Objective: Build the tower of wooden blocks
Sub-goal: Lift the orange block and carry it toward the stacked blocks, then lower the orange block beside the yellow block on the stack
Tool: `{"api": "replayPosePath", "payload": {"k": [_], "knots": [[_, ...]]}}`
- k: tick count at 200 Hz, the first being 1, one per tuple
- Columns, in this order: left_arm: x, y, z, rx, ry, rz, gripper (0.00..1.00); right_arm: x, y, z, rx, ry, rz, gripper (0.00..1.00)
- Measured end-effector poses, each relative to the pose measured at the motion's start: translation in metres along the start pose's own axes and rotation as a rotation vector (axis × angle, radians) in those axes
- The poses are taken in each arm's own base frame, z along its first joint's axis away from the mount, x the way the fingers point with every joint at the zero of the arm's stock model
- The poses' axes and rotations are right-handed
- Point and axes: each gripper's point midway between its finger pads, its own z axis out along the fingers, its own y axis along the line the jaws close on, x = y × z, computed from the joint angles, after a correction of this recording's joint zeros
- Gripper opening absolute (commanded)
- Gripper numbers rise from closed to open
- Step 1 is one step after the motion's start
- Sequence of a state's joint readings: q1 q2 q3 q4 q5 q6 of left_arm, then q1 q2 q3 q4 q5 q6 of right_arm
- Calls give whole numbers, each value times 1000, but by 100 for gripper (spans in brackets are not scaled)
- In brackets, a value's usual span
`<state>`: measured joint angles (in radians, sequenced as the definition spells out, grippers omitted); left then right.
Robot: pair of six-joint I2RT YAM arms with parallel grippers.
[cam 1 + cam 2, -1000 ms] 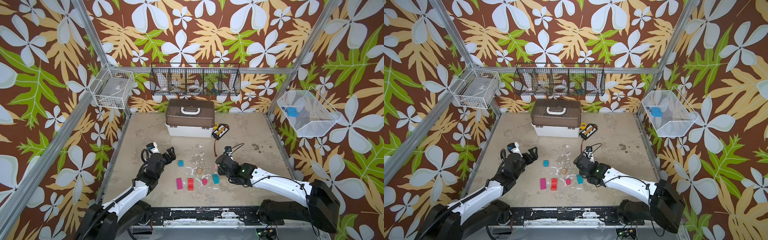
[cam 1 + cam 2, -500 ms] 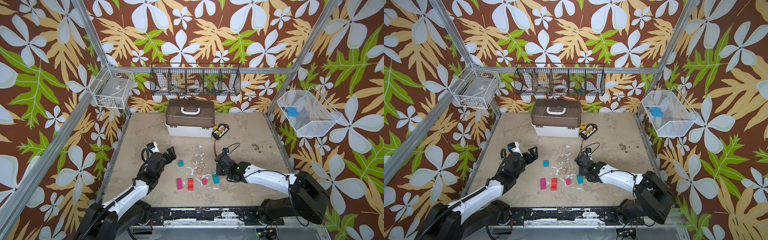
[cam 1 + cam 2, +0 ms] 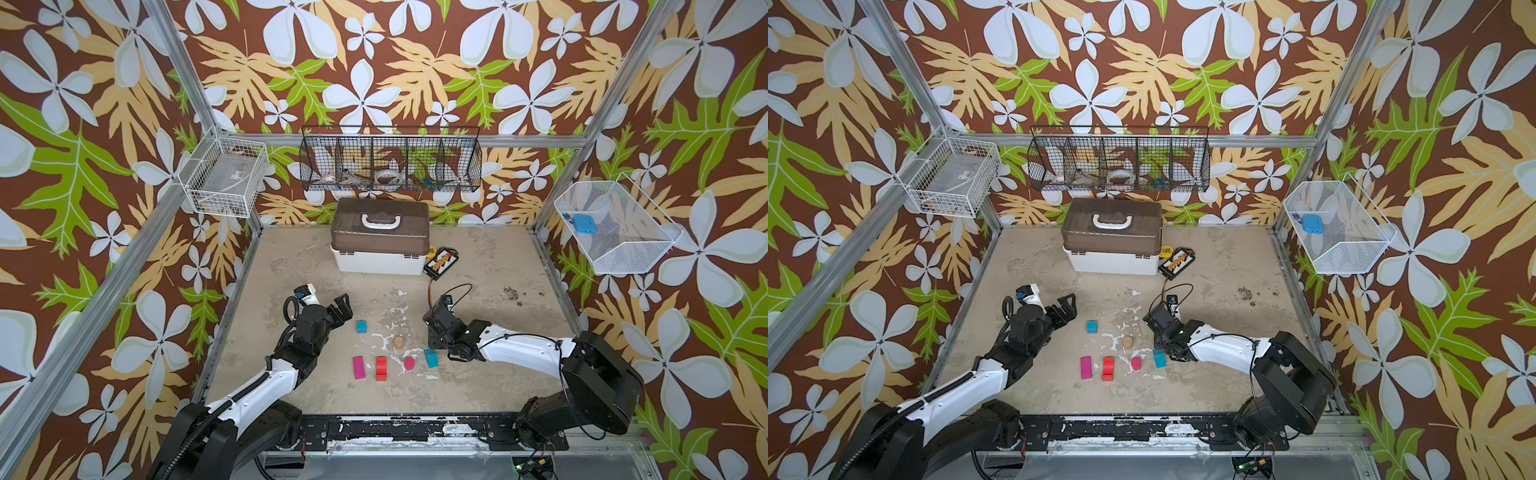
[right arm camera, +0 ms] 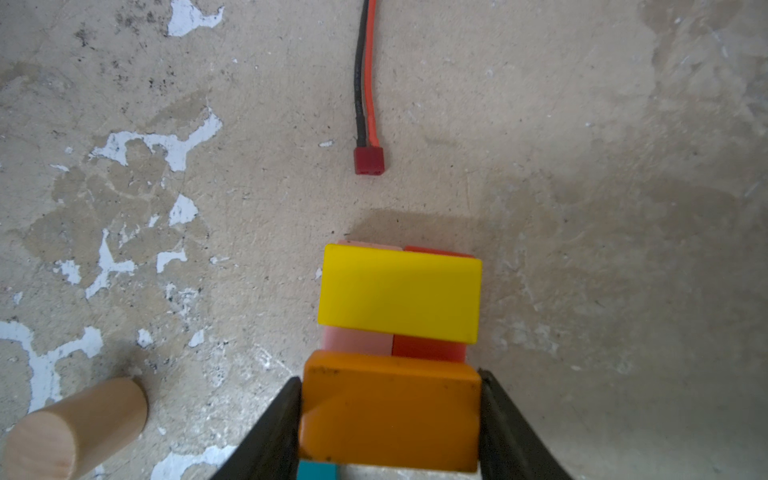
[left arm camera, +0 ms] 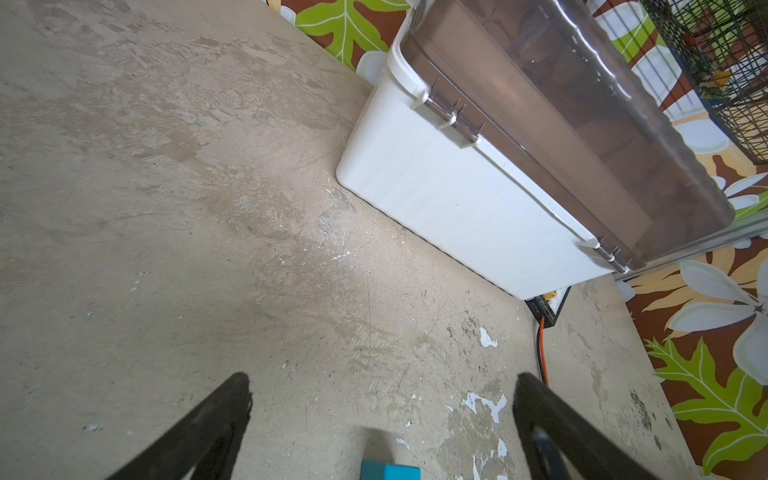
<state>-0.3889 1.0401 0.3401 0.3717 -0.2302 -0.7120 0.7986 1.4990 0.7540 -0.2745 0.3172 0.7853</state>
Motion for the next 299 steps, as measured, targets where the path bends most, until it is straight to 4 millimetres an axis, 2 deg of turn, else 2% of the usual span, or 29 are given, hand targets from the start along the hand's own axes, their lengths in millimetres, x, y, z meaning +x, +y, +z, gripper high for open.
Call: {"api": "replayPosePath", "payload": {"k": [72,95,198,218,299], "knots": [[1,0,1,-1,6,-2,99,0,2,5,12,11,-4,59],[1,0,1,-1,6,-3,99,0,1,5,13,12,-5,64],[2,-1,1,2,10,-3,99,-1,-1,10,28,17,-1,65],[2,-1,2,4,11,-3,99,-1,-1,10,29,16,-1,69],[2,-2,2,6,15,-2,99,-1,-1,12,36,19,-3,69]]}}
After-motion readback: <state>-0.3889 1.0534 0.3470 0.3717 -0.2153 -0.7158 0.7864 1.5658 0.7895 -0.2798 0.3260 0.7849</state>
